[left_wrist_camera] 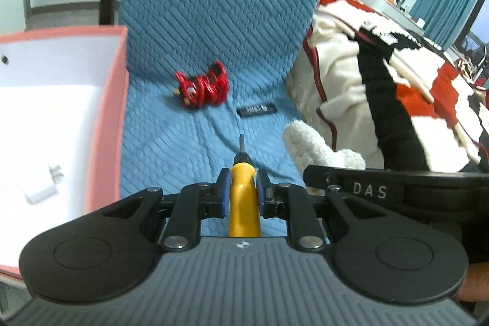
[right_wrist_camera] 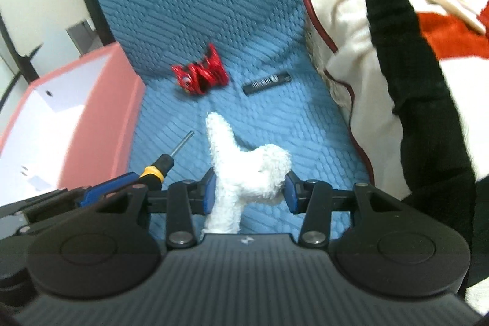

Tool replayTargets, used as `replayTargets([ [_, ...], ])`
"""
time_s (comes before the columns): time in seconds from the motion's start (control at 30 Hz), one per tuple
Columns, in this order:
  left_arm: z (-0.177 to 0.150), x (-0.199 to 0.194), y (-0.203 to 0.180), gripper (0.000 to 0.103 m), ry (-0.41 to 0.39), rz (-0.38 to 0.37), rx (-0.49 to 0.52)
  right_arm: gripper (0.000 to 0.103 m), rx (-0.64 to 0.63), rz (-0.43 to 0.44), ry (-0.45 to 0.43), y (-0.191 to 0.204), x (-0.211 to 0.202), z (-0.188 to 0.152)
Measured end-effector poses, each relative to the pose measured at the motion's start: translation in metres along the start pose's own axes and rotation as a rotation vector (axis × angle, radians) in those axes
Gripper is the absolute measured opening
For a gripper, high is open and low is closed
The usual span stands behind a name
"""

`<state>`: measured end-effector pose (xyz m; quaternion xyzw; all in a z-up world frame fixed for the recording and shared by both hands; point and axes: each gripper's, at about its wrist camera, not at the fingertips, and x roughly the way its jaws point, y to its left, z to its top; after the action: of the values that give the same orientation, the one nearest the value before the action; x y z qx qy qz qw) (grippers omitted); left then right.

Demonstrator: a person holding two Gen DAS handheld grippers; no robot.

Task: Organize rigid objects
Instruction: 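Carry the plush and screwdriver over the pink box and open both grippers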

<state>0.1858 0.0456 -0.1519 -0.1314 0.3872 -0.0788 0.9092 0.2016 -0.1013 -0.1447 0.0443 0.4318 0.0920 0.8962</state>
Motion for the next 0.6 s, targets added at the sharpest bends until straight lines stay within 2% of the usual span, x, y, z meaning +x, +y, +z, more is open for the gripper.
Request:
replayTargets([
  [0.13,0.018,-0.025,0.013,0.021,-0.019,-0.011,-0.007,0.047,-0.019,0.039,-0.025,0.016,-0.016,0.013],
  [0.33,0.047,-0.072,0.034,0.021,-0.096,-0.001,-0.028,0.047,-0.053,0.093,-0.082,0.049,-0.043,0.031],
  [0.6,0.078,-0.126,0.070,0.021,-0.186,0.049,-0.042,0.047,-0.114,0.178,-0.163,0.103,-0.073,0.047],
])
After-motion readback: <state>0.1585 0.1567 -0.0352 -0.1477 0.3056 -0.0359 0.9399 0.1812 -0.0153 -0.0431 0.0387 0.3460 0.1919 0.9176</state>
